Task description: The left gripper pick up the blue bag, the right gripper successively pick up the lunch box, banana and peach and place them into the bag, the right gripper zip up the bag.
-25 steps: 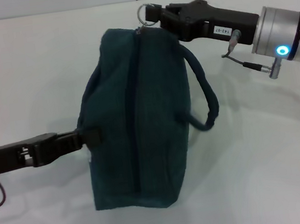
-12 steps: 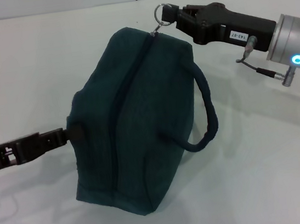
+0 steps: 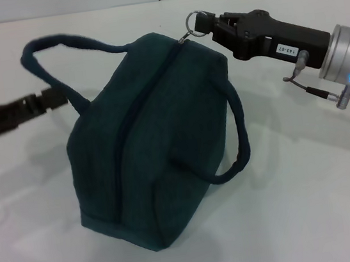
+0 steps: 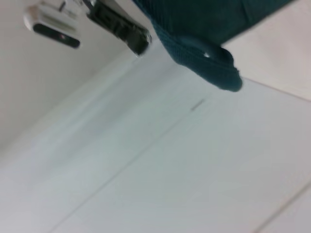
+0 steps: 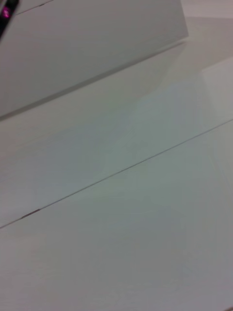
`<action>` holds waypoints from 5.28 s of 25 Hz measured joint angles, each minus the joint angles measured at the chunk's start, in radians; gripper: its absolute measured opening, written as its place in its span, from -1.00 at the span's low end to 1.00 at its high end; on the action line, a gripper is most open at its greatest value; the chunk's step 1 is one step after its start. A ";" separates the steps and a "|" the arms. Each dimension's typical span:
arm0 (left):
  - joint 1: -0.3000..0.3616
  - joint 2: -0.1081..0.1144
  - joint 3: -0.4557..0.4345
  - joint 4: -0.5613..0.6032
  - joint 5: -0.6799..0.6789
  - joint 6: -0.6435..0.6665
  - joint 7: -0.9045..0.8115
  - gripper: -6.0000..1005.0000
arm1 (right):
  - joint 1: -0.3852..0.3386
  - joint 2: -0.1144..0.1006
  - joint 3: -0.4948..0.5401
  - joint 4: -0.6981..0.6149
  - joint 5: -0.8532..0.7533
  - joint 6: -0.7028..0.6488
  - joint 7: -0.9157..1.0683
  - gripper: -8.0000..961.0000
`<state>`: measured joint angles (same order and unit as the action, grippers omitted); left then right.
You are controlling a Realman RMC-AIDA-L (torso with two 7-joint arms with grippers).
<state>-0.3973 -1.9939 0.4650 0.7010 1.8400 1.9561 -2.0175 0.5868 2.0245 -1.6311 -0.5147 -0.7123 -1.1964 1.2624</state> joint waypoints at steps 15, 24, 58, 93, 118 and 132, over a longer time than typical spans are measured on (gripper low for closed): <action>-0.126 0.030 -0.007 0.019 0.117 -0.201 -0.121 0.69 | 0.001 -0.003 0.001 0.005 0.002 -0.038 -0.005 -0.86; -0.131 0.034 0.019 0.055 0.074 -0.246 -0.132 0.79 | -0.010 -0.001 0.002 0.007 0.002 -0.060 -0.005 -0.86; -0.258 -0.031 0.260 0.084 0.164 -0.288 -0.138 0.00 | -0.024 -0.003 0.002 0.007 0.002 -0.100 -0.005 -0.84; -0.260 -0.037 0.278 0.072 0.065 -0.153 -0.095 -0.88 | -0.042 -0.003 0.056 0.187 0.127 -0.247 0.152 -0.82; -0.225 -0.030 0.274 0.071 -0.078 -0.066 -0.011 -0.88 | -0.043 -0.008 0.053 0.272 0.149 -0.253 0.313 -0.81; -0.264 -0.043 0.282 0.003 -0.057 -0.290 -0.006 -0.88 | -0.129 -0.054 0.178 0.299 0.151 -0.237 0.327 -0.17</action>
<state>-0.6613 -2.0372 0.7469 0.7043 1.7827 1.6657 -2.0236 0.4576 1.9701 -1.4536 -0.2154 -0.5614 -1.4333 1.5896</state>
